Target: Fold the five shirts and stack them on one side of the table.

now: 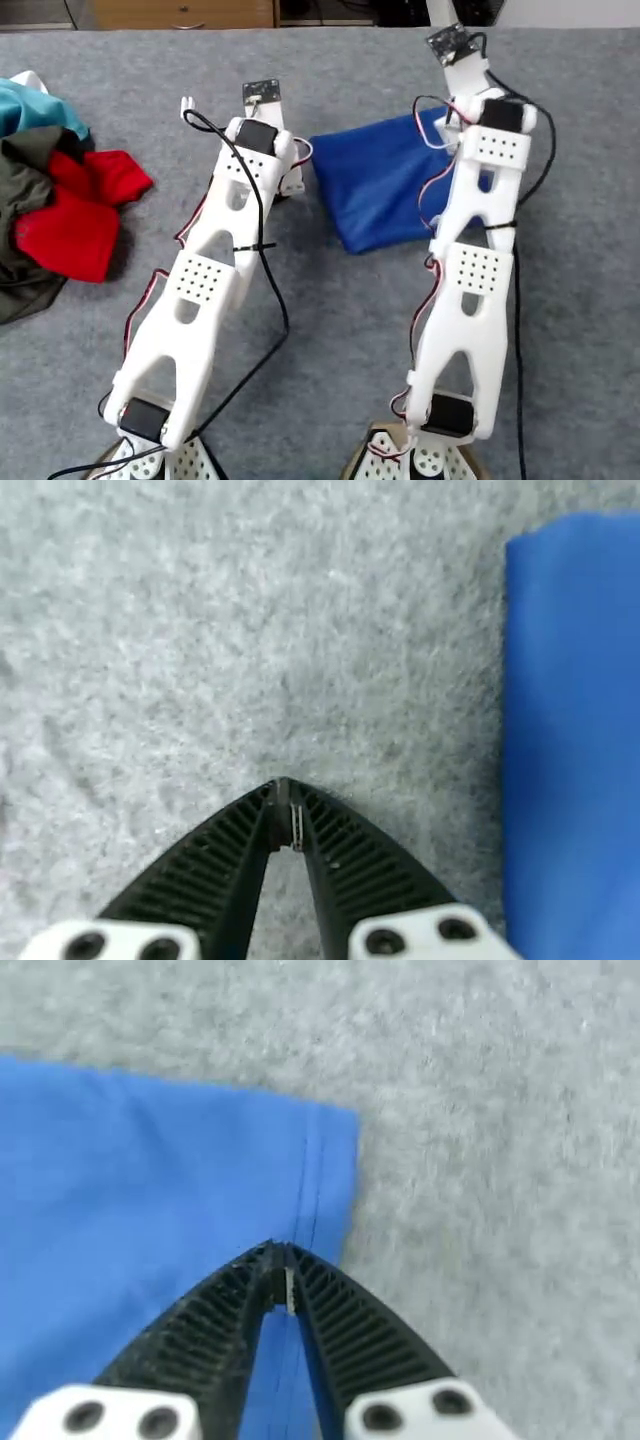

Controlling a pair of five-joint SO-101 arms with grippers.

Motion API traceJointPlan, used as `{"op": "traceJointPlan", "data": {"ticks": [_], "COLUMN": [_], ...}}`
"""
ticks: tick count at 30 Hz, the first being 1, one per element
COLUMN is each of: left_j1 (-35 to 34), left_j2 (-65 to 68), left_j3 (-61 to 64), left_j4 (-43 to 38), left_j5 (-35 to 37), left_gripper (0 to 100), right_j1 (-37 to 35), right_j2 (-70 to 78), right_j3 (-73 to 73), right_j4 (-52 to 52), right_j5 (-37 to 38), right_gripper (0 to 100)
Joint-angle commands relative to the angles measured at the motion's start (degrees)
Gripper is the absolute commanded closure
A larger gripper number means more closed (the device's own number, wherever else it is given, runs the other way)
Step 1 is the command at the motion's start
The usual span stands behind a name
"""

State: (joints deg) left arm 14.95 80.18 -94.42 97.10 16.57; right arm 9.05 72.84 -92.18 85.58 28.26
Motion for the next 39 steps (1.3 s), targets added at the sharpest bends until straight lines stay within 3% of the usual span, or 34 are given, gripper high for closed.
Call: {"op": "traceJointPlan", "data": {"ticks": [1, 3, 7, 10, 14, 20, 24, 32, 39], "left_j1": [-2.7, -3.1, -3.5, -4.0, -4.5, -4.5, -4.5, -4.4, -4.3], "left_j2": [-1.2, -1.3, -1.3, -1.3, -1.3, -1.3, -1.3, -1.3, -1.3], "left_j3": [-1.5, -1.5, -1.5, -1.5, -1.5, -1.5, -1.5, -1.5, -1.5], "left_j4": [-2.9, -2.9, -2.5, -2.5, -2.5, -2.4, -1.3, -1.3, -1.4], "left_j5": [0.0, 0.1, 0.1, 0.0, 0.0, -0.1, -0.2, -0.2, -0.3], "left_gripper": [98, 98, 98, 98, 98, 98, 98, 98, 98], "right_j1": [1.3, 2.9, 7.3, 8.1, 6.6, 5.6, 5.2, 4.1, 3.9], "right_j2": [-10.2, -14.1, -23.7, -33.5, -49.7, -68.1, -73.5, -69.8, -60.1], "right_j3": [-3.5, -3.2, 5.3, 22.0, 48.5, 78.1, 91.6, 100.5, 96.7], "right_j4": [9.4, 17.4, 17.1, 17.1, 16.9, 6.1, -4.7, -19.3, -24.2], "right_j5": [-2.4, -3.3, -3.2, -3.1, -3.9, -18.6, -28.0, -40.0, -42.4], "right_gripper": [99.3, 99.2, 93.4, 82.2, 82.7, 82.5, 74.6, 74.1, 74.1]}}
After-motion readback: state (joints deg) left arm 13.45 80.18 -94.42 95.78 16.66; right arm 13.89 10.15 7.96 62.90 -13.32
